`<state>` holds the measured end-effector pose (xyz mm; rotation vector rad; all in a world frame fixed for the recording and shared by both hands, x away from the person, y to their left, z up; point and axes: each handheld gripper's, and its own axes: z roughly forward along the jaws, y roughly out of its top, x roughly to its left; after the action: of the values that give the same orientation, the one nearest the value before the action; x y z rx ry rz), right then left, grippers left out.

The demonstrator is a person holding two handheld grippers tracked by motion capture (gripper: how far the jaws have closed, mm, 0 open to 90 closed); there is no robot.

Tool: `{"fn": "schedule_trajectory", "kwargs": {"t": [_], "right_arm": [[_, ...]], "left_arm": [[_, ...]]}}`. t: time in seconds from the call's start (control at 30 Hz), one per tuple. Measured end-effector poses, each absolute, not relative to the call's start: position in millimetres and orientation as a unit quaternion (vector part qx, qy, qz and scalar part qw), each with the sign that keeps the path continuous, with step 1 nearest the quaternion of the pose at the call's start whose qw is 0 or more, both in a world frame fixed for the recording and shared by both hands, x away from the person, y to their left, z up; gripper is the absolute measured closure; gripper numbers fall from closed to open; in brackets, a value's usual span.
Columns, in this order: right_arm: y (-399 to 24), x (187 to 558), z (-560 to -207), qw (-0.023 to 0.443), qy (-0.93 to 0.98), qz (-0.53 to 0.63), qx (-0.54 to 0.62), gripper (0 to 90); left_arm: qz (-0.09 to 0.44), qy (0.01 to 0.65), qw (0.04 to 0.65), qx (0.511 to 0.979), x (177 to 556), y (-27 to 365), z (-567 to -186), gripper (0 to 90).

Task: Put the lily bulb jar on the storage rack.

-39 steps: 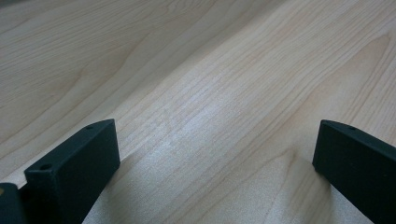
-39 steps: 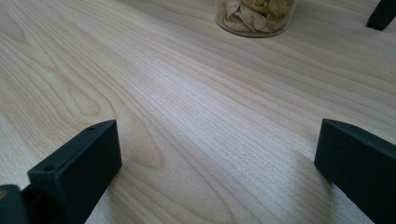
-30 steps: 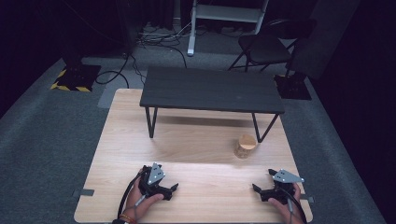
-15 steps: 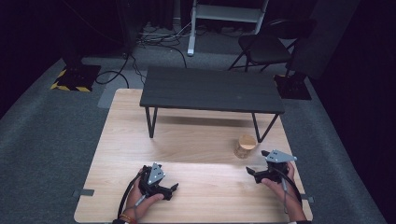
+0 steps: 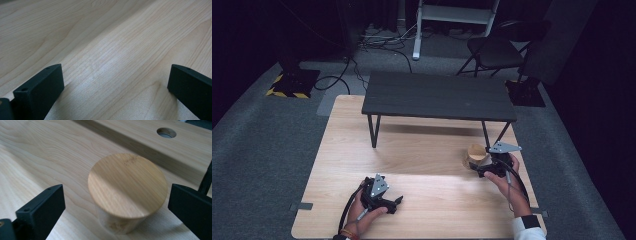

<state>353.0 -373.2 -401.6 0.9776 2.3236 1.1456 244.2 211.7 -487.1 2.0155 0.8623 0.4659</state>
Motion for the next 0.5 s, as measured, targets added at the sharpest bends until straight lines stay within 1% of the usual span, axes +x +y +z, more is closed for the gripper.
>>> {"fn": "schedule_trajectory", "kwargs": {"t": [0.07,0.23,0.27,0.3,0.4,0.47,0.5], "right_arm": [[-369,359,-401,0.179,0.826,0.403,0.351,0.7],[-358,365,-405,0.181,0.826,0.386,0.368,2.5],[-357,366,-407,0.182,0.826,0.387,0.367,5.8],[-356,366,-408,0.182,0.826,0.386,0.367,11.1],[-355,367,-411,0.182,0.823,0.389,0.372,17.2],[-353,367,-412,0.188,0.819,0.387,0.379,23.7],[-353,367,-412,0.188,0.818,0.388,0.380,23.7]], "left_arm": [[0.187,0.346,0.435,0.810,244,212,-487,0.5],[0.187,0.346,0.435,0.810,244,212,-487,0.5],[0.187,0.346,0.435,0.810,244,212,-487,0.5],[0.187,0.346,0.435,0.810,244,212,-487,0.5],[0.187,0.346,0.435,0.810,244,212,-487,0.5],[0.187,0.346,0.435,0.810,244,212,-487,0.5],[0.187,0.346,0.435,0.810,244,212,-487,0.5]]}}
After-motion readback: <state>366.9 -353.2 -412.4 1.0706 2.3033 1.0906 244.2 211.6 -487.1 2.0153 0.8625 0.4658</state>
